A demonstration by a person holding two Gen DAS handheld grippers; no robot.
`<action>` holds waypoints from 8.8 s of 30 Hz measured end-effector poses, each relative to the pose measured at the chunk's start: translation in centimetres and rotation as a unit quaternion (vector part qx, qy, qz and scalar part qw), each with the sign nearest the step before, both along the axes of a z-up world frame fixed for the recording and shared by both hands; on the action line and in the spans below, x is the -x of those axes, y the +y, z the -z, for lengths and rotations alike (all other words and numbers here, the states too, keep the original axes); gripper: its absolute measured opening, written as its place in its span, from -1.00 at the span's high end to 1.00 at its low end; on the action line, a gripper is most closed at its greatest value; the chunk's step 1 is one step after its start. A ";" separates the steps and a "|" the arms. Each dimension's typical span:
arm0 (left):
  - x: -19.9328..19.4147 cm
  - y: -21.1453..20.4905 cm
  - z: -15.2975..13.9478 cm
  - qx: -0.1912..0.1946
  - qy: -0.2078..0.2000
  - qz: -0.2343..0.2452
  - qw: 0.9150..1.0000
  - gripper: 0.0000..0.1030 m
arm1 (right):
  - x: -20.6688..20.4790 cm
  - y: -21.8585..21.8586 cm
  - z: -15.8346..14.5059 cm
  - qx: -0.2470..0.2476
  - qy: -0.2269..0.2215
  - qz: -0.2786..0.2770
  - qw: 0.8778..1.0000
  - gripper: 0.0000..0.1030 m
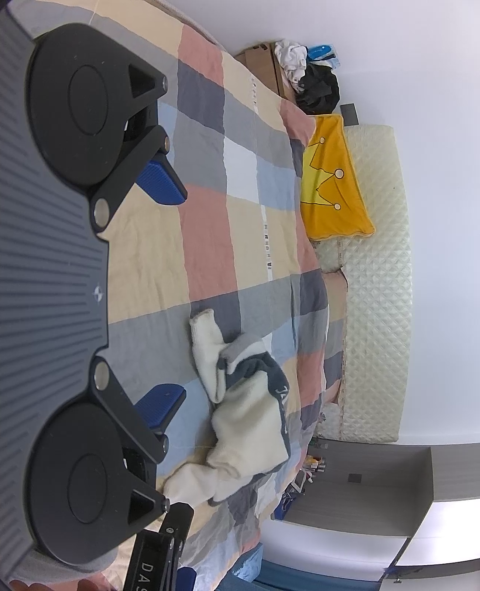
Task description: Fold large clothes
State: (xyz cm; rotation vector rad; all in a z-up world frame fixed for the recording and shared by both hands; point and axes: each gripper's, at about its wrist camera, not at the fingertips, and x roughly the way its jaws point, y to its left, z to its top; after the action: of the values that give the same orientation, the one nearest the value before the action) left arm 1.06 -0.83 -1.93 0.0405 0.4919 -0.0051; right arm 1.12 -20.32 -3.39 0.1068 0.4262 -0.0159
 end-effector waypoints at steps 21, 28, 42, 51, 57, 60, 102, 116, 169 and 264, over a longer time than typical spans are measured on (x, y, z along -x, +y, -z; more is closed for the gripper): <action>-3.7 -0.4 1.8 -0.002 0.022 0.019 1.000 -1.00 | -2.0 -1.2 1.5 -0.015 0.006 0.021 1.000 -1.00; -6.7 -0.7 2.7 0.002 0.028 0.037 0.999 -1.00 | -4.5 -2.3 2.5 -0.037 -0.002 0.059 0.998 -1.00; -15.3 -5.1 4.2 -0.036 0.015 0.086 0.996 -1.00 | -11.2 -5.3 3.9 -0.120 -0.001 0.123 0.985 -1.00; -22.1 -8.1 6.3 -0.005 0.038 0.115 0.993 -1.00 | -15.6 -8.5 4.5 -0.172 0.017 0.168 0.971 -1.00; -25.7 -11.4 7.9 -0.002 0.038 0.149 0.988 -1.00 | -17.6 -10.5 5.4 -0.189 0.027 0.186 0.964 -1.00; -27.4 -12.8 8.9 0.007 0.043 0.166 0.985 -1.00 | -18.5 -11.5 6.1 -0.199 0.034 0.196 0.960 -1.00; -38.3 -21.9 16.9 0.200 0.106 0.210 0.951 0.65 | -20.2 -15.9 11.6 -0.196 0.072 0.301 0.930 -1.00; -35.1 -9.9 7.0 0.209 0.045 0.156 0.964 0.80 | -21.1 -10.3 10.0 -0.190 0.043 0.122 0.973 -1.00; -20.9 12.2 13.6 0.301 0.058 0.051 0.950 0.82 | -18.9 5.6 12.2 -0.059 0.124 0.005 0.991 0.13; -22.7 7.0 22.4 0.497 0.106 0.045 0.860 0.24 | -29.9 11.4 -1.1 0.131 0.094 -0.371 0.914 0.80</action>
State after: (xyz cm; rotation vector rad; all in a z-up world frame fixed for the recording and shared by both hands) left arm 23.75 6.20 -24.38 -0.9675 0.6616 -0.3606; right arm 31.02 -8.91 -2.24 -0.3310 0.6317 0.6708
